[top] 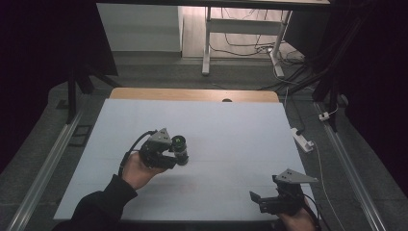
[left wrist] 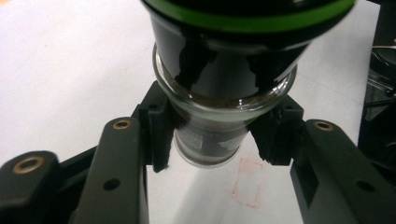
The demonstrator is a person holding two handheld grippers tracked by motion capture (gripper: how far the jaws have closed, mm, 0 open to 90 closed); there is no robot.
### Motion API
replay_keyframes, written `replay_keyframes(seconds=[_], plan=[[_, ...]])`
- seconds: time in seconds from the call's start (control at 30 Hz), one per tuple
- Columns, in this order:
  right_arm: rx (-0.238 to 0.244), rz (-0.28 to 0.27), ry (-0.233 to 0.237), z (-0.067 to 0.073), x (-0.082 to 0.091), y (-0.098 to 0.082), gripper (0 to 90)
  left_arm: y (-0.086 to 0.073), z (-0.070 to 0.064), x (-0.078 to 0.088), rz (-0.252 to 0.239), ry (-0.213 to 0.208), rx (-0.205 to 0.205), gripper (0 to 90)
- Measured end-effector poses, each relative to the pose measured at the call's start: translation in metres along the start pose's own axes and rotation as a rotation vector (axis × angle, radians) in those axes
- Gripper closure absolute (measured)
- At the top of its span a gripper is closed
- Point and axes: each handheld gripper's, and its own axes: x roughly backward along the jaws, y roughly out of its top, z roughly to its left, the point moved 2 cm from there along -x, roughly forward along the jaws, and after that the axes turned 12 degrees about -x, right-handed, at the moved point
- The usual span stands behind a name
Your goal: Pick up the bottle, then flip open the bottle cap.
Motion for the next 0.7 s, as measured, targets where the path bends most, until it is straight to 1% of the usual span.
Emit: replay_keyframes(seconds=[0.27, 0.43, 0.53, 0.63, 0.7], plan=[[-0.007, -0.001, 0.002, -0.0008, 0.0001, 0.0002, 0.0, 0.0018, -0.0026, -0.0013, 0.013, -0.007, 0.000, 53.1], [-0.015, -0.022, -0.004, -0.0009, 0.0022, 0.0008, 0.0, 0.0036, -0.0026, -0.0009, 0.010, -0.015, 0.008, 53.1], [-0.009, -0.027, 0.004, 0.0010, 0.0023, 0.0014, 0.0, 0.0048, -0.0028, -0.0008, 0.013, -0.015, 0.006, 53.1], [0.020, -0.025, 0.016, 0.0061, 0.0022, 0.0034, 0.0, 0.0058, -0.0031, -0.0013, 0.021, -0.015, 0.006, 53.1], [0.027, -0.024, 0.018, 0.0082, 0.0021, 0.0043, 0.0, 0.0061, -0.0032, -0.0017, 0.022, -0.017, 0.009, 53.1]])
